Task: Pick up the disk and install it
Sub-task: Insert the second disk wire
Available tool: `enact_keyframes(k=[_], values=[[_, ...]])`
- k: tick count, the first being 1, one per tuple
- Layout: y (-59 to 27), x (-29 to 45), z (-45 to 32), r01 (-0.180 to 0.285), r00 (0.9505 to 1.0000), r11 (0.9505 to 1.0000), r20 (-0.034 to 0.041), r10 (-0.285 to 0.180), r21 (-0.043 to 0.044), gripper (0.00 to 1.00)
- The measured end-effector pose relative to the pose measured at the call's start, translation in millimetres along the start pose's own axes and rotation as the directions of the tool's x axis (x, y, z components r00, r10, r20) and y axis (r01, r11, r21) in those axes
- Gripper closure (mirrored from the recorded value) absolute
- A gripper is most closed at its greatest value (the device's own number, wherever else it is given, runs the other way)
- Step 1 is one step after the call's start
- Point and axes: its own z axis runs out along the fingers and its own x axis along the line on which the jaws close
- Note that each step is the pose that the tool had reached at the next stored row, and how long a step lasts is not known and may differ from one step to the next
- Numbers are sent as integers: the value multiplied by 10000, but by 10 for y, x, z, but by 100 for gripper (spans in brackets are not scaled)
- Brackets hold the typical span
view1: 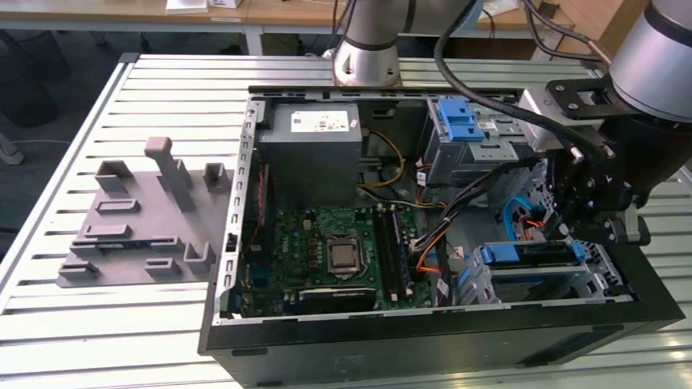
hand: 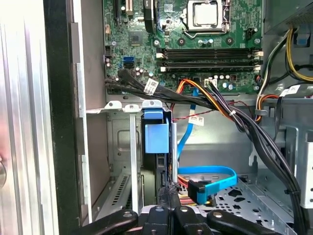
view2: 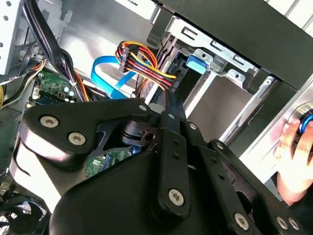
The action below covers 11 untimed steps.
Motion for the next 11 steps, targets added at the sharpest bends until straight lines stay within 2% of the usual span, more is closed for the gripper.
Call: enact_keyframes(k=[9,11], values=[[-10,1,-136,4,10000,10000,-1,-4,-8,89],[10,0,-149,6,10000,10000,6,-6,-11,89]])
